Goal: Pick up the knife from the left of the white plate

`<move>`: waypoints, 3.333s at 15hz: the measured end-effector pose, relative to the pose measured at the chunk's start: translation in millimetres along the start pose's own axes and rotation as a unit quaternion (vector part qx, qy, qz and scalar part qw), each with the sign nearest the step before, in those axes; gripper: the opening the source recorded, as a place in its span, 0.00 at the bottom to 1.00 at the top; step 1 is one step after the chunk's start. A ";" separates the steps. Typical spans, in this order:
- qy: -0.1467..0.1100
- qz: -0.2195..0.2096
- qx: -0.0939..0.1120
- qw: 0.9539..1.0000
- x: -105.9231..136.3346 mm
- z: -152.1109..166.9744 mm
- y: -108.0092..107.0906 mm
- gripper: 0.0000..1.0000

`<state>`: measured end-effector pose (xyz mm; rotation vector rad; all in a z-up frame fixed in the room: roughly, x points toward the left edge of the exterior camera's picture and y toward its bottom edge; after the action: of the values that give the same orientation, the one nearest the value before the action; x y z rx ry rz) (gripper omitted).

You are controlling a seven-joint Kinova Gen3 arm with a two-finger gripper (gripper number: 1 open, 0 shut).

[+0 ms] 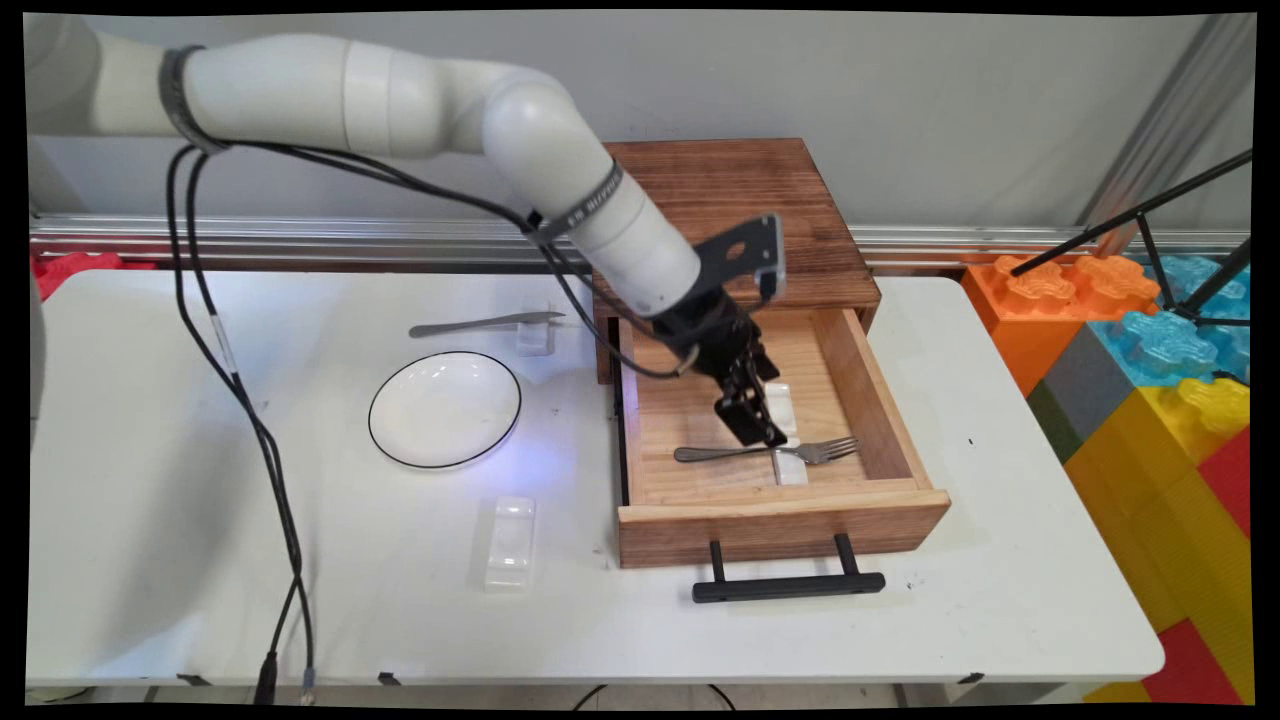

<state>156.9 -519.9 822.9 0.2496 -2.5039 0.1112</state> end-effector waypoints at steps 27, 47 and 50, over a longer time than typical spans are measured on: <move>-0.038 -0.060 0.071 0.995 -120.7 -238.4 -20.4 1.00; -0.131 -0.049 0.094 0.986 -247.1 -221.9 -142.3 1.00; -0.144 -0.040 0.084 0.985 -262.4 -215.5 -154.7 1.00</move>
<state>520.2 -601.6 846.2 0.4649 -2.7706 0.2723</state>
